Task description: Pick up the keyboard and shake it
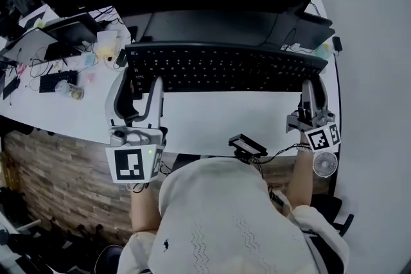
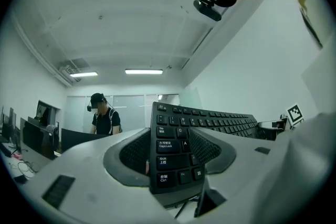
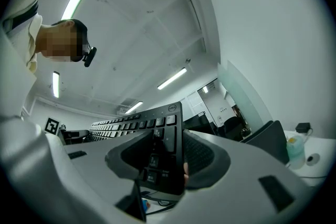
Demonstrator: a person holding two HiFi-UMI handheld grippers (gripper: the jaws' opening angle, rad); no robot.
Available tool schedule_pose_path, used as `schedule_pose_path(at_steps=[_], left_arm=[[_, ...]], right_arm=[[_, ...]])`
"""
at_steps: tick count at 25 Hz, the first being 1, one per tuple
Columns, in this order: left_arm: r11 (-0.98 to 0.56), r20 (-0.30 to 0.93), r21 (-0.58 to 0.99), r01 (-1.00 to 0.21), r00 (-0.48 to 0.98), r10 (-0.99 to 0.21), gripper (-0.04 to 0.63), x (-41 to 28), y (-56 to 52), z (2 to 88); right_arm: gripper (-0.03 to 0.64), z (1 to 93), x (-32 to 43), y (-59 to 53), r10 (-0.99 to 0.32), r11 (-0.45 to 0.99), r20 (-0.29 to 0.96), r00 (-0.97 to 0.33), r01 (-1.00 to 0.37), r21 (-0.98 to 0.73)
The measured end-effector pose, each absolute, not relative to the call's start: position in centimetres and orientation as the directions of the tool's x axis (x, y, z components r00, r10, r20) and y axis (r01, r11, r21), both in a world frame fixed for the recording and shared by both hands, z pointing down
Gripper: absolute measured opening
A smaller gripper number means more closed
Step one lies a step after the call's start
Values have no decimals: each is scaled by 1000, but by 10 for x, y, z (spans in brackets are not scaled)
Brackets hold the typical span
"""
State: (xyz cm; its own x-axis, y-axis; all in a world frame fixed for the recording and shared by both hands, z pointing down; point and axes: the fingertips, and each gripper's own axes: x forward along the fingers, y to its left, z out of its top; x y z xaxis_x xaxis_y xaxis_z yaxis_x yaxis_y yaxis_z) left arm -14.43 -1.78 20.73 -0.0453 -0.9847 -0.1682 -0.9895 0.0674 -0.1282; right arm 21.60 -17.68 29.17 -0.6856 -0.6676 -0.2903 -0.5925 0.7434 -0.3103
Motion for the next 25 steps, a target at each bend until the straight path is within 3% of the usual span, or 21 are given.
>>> schedule_pose_path(at_steps=[9, 25], left_arm=[[135, -357, -101, -986, -91, -930, 222, -147, 1, 176], [142, -242, -48, -989, -127, -962, 224, -158, -16, 228]], right_arm=[[170, 253, 215, -166, -661, 746, -385, -644, -620, -243], [170, 283, 211, -171, -692, 721, -284, -664, -654, -227]])
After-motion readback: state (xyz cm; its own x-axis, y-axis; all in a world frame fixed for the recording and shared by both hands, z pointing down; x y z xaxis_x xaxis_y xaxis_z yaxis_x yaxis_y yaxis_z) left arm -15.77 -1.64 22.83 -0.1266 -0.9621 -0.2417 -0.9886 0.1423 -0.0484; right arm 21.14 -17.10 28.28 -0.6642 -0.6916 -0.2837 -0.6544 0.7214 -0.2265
